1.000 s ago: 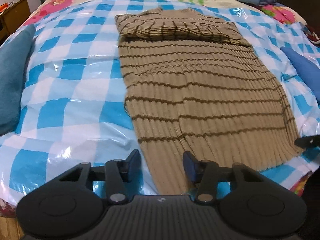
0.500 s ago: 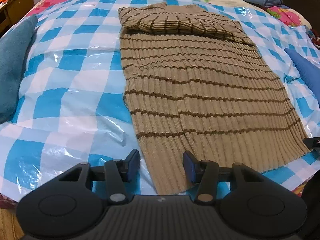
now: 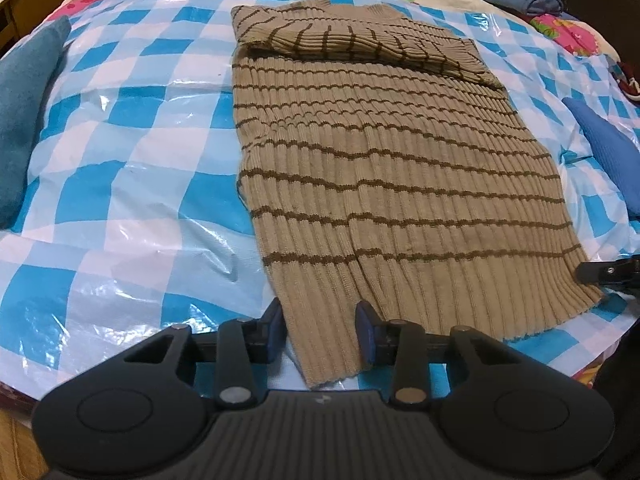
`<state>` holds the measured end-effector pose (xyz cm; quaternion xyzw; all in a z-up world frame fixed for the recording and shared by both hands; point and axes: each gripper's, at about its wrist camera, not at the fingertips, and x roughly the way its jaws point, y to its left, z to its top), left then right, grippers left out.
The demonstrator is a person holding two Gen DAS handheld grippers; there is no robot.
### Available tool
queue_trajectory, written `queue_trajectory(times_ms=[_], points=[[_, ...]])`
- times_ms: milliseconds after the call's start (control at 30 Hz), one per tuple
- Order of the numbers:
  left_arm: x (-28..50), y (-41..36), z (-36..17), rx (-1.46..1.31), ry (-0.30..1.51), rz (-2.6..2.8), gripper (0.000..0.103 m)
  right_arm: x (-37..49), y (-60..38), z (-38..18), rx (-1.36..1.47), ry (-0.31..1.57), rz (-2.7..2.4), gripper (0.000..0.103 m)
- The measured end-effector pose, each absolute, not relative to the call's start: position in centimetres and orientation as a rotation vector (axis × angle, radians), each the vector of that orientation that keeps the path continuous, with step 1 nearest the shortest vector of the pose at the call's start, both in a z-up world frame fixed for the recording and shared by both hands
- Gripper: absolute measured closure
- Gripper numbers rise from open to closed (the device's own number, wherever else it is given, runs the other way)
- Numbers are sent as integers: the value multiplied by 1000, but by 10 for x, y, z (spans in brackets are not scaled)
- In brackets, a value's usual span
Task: Fold small clothes
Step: 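Close the right tool on the sweater hem while the left tool moves to the hem, then lift the hem with both tools, fold it onto the collar, and open both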
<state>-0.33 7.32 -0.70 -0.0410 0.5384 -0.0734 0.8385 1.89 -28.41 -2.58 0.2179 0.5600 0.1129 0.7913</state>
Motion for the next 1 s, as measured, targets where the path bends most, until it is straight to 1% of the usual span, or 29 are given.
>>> queue_trajectory(times_ms=[33,67,100,133,167,333,433,567,667,800,833,1000], points=[[-3,74,-7,-97,1140,-154,62,20,-285,-27,485,1205,249,84],[-3,76,-8,-111,1140,-155,63,22,-287,-28,517,1206,260,95],[-3,78,-8,-128,1141,-162,73,22,-290,-30,553,1211,267,96],[-3,80,-8,-146,1141,-170,87,22,-293,-32,589,1213,267,96],[-4,84,-7,-173,1140,-182,88,21,-296,-33,617,1211,266,96],[-12,89,1,-193,1095,-195,89,7,-309,-28,775,1140,304,97],[-16,101,13,-300,1052,-211,90,-3,-320,-20,917,1051,321,97],[-18,121,36,-489,962,-234,90,-17,-332,-6,1141,881,371,97],[-16,131,61,-617,861,-286,91,-20,-335,9,1290,731,449,97],[1,144,93,-701,705,-324,94,0,-338,32,1373,570,505,97],[9,146,99,-710,669,-329,96,8,-338,37,1375,545,512,97],[54,166,120,-753,543,-337,96,69,-332,52,1378,473,516,97]])
